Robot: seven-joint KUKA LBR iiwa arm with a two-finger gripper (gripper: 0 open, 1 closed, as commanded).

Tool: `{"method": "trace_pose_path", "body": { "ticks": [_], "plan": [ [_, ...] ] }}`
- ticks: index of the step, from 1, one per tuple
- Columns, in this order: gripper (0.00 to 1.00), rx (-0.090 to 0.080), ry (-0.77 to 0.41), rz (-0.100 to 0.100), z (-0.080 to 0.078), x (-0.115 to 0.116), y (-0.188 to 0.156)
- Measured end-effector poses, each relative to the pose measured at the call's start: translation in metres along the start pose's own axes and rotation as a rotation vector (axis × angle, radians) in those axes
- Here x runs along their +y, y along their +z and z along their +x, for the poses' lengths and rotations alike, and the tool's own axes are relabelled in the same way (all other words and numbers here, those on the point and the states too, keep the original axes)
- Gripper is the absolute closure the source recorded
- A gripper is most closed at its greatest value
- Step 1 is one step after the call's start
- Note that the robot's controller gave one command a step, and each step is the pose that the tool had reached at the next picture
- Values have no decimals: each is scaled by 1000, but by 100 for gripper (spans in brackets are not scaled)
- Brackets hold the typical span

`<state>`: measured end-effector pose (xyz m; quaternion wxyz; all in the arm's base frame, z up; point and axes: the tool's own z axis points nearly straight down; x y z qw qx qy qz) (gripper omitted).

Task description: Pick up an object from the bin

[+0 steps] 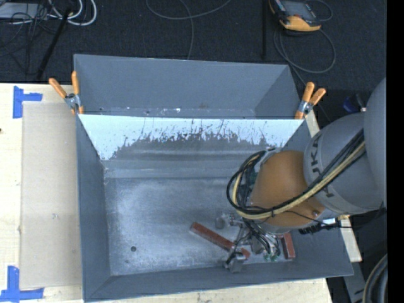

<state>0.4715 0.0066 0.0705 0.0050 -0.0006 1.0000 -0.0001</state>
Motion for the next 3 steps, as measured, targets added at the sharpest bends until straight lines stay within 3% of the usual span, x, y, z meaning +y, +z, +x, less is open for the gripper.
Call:
{"method": "trace_pose_path", "body": {
  "ticks": [1,2,3],
  "plan": [
    [100,11,0,0,2,-1,1],
    [100,2,2,0,-6,-10,-115],
    [100,1,-17,-1,-8,2,-190]
  ]
}}
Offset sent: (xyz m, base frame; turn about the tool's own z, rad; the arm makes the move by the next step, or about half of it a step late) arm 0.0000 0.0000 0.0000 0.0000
